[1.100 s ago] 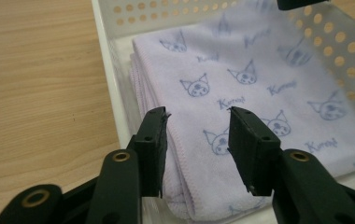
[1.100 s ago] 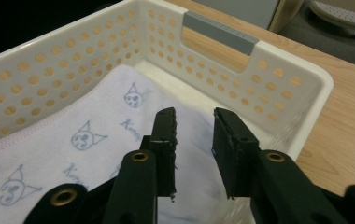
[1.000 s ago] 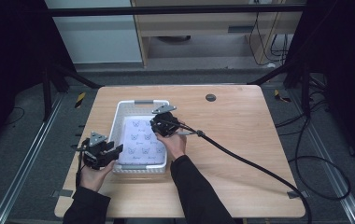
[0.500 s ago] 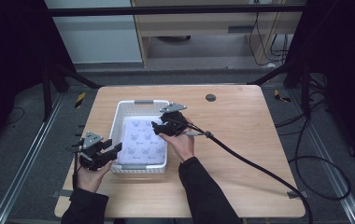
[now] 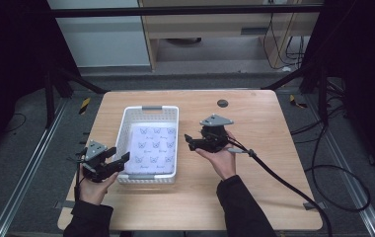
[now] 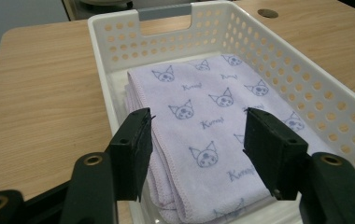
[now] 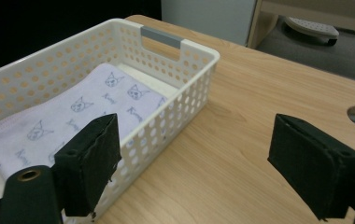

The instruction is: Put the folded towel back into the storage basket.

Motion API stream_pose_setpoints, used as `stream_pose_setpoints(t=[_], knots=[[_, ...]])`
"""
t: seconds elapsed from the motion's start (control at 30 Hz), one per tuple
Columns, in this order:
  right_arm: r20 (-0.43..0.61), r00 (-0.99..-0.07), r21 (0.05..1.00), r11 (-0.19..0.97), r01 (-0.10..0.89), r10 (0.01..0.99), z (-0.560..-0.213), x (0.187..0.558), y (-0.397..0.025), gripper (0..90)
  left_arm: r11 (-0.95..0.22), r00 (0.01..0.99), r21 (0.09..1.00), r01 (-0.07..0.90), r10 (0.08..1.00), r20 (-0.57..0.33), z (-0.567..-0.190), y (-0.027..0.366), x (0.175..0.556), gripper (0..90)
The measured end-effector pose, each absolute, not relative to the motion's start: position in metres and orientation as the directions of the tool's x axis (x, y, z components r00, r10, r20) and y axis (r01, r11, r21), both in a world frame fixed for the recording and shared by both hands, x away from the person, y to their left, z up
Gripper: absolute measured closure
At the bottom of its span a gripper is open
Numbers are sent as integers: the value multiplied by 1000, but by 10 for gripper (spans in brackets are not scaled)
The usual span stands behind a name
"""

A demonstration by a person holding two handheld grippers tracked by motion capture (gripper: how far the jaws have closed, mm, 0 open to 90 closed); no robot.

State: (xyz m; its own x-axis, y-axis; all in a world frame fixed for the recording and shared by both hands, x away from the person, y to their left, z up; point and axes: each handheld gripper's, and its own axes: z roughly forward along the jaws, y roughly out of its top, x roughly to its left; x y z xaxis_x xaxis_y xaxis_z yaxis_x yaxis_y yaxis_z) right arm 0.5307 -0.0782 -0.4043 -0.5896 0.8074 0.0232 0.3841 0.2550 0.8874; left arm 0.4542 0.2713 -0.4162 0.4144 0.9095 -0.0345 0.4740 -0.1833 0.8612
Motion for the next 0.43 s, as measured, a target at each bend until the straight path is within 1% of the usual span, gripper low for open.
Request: stream_pose_setpoints(t=[0.17,0.23,0.43], knots=[[32,-576,885,244,396,817,-408,520,-100,149,-202,423,859,470,906,-18,-418,270,453,393],[30,-565,882,244,403,825,-413,512,-117,137,-211,428,858,469,904,-12,-419,270,452,373],[51,-541,878,221,425,839,-425,498,-146,123,-216,433,860,463,902,-6,-421,271,450,355]])
